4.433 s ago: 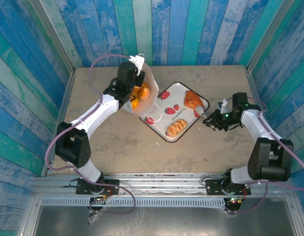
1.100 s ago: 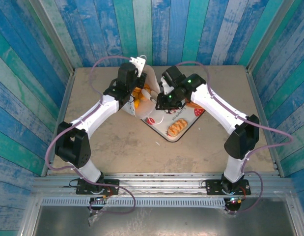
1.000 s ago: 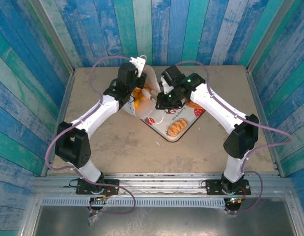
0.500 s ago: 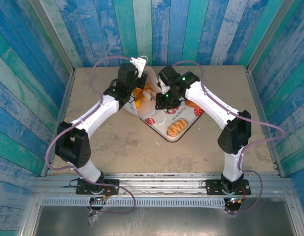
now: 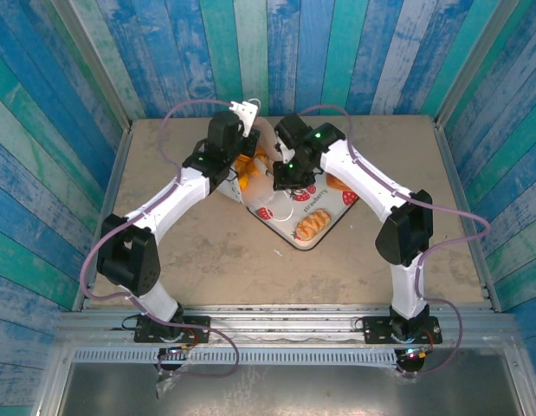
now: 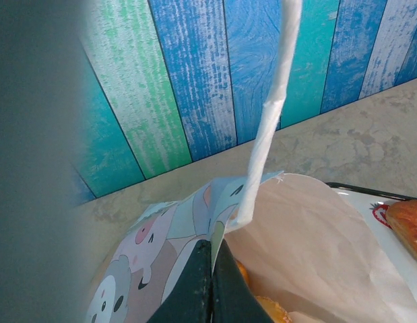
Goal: Take the fake bread out of the paper bag
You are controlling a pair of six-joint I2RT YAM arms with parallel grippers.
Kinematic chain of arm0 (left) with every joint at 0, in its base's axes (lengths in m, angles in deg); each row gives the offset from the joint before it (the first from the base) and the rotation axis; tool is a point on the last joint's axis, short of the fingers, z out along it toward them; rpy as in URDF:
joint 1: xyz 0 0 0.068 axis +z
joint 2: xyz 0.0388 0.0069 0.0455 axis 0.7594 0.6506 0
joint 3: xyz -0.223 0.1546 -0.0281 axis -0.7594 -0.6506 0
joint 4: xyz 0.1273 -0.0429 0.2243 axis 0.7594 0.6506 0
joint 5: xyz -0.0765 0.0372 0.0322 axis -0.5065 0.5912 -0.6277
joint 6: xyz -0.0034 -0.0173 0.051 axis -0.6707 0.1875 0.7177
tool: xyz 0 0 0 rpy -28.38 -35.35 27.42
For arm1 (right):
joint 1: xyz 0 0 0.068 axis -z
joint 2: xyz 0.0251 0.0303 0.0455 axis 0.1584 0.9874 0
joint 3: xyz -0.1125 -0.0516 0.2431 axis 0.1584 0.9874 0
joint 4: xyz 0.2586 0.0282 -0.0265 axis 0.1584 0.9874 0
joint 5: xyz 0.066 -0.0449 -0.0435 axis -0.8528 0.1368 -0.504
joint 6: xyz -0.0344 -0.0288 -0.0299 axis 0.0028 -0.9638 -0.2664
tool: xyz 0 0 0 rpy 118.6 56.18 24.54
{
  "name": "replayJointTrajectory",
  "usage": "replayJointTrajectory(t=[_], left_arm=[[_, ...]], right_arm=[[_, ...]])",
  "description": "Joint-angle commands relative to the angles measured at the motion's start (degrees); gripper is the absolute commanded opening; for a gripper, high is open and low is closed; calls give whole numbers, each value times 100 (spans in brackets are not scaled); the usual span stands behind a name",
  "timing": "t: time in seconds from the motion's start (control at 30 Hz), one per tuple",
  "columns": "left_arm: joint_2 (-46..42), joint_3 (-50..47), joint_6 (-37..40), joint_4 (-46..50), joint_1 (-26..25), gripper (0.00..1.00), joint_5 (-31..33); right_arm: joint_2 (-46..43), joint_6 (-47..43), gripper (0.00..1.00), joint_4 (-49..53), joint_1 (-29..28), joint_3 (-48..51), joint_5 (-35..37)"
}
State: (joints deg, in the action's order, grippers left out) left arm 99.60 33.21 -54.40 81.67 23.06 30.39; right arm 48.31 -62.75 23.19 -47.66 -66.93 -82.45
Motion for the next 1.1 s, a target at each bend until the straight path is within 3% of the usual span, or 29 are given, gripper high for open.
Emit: replayJointTrajectory(t=[0.0,0.43,0.67,1.07], left_arm=[[-15,25,-73,-330,-11,0,-78],[168,209,-208,-277,-8,0,85],[264,333,-280,-189,-11,0,212],[311,435,-543,-110,-11,0,586]], right_arm=[[156,-73,38,24,12,-232,30],[-352,-236,17,333,-74,-331,559],[-771,-411,14,701,-244,-433,986],[-1470,-542,9,836,-322,-168,1044]])
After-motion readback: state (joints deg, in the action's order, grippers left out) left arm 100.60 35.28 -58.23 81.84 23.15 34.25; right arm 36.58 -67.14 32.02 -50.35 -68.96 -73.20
